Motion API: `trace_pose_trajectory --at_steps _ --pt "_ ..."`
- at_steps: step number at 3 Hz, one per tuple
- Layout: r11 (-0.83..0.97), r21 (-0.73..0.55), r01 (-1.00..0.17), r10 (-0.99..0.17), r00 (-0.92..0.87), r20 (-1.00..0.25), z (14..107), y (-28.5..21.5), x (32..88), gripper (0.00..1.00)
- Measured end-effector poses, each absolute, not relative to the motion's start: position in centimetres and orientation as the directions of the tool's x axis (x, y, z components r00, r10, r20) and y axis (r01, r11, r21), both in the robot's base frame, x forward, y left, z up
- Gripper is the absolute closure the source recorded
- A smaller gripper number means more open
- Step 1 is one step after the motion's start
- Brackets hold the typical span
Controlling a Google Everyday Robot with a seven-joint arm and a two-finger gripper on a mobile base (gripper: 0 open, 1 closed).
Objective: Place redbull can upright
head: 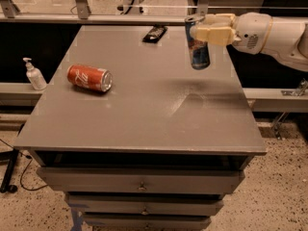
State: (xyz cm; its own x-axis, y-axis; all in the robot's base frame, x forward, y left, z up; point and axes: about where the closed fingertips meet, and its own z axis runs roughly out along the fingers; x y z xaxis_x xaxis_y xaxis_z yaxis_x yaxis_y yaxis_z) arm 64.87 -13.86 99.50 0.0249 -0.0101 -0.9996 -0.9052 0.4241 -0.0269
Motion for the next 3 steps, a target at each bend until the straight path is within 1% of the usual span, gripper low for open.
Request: trace_pose_trajectory --at_steps 1,2,3 --pt "0.424 -0.027 -0.905 -0.010 0.025 -1.000 99.50 -13.83 64.87 1.00" --pt "0.419 -0.057 -0.906 -0.006 0.060 -0.998 99.57 -13.60 64.85 1.00" --pt "0.408 -0.132 -0.903 -0.004 0.143 -0.990 99.76 -13.93 64.60 1.00"
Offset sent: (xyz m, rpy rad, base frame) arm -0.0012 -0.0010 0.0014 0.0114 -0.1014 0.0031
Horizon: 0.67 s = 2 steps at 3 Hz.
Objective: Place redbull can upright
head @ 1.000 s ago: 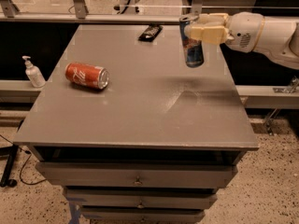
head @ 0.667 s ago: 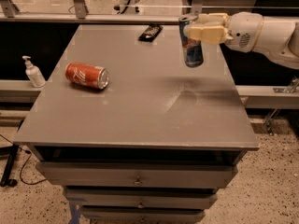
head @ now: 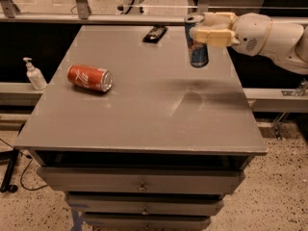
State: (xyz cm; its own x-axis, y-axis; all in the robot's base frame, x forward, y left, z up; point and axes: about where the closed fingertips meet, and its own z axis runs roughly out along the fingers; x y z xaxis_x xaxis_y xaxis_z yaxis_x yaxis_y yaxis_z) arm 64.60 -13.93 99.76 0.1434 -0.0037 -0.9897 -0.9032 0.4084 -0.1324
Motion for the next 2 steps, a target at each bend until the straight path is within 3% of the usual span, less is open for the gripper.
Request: trace_pose_trajectory --at_steps 2 --pt "0.422 -0.248 -0.872 0.042 0.293 -0.955 100.5 -16.2 64.0 1.00"
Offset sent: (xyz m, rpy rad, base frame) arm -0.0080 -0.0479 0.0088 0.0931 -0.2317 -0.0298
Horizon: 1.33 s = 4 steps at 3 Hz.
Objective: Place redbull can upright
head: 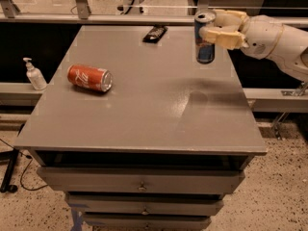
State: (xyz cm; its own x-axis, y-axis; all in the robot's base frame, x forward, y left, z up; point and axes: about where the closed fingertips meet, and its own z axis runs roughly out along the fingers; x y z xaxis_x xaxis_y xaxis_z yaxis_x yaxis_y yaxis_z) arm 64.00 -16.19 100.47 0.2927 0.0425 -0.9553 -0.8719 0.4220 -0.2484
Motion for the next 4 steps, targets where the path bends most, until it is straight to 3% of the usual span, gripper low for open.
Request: trace_pose_trajectory --at_steps 2,4 --pt "0.510 -0.202 -0.836 0.180 0.334 -0.925 99.1 -20.2 65.2 1.00" --pt "0.568 -0.194 -0.800 0.129 0.319 -0.939 97.4 -23.9 67.2 1.00"
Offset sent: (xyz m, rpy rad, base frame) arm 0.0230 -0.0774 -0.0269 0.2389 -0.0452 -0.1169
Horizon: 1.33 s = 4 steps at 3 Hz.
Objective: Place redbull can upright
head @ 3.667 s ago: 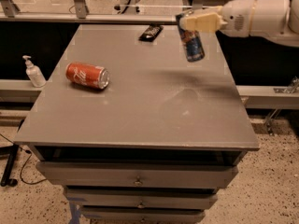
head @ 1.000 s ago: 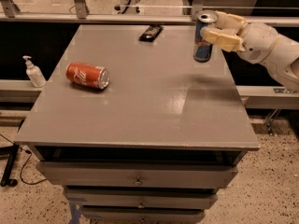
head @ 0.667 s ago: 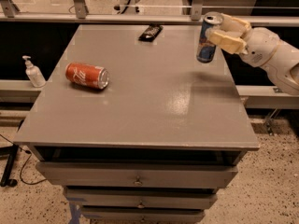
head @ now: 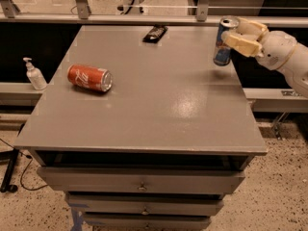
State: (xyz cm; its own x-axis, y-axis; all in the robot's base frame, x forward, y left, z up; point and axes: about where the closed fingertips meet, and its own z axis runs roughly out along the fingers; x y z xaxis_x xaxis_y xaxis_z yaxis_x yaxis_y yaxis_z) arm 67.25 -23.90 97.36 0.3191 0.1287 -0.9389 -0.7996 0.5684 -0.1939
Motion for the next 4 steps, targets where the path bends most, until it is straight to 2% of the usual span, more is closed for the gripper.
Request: trace_pose_trajectory --at_steps 2,4 --pt "0.602 -0.150 -0.784 0.162 0.305 -0.938 94.3 -25.8 69.3 1.00" --pt "0.609 -0.142 -0.780 0.166 0.300 -0.939 93.3 -26.3 70.0 0.59"
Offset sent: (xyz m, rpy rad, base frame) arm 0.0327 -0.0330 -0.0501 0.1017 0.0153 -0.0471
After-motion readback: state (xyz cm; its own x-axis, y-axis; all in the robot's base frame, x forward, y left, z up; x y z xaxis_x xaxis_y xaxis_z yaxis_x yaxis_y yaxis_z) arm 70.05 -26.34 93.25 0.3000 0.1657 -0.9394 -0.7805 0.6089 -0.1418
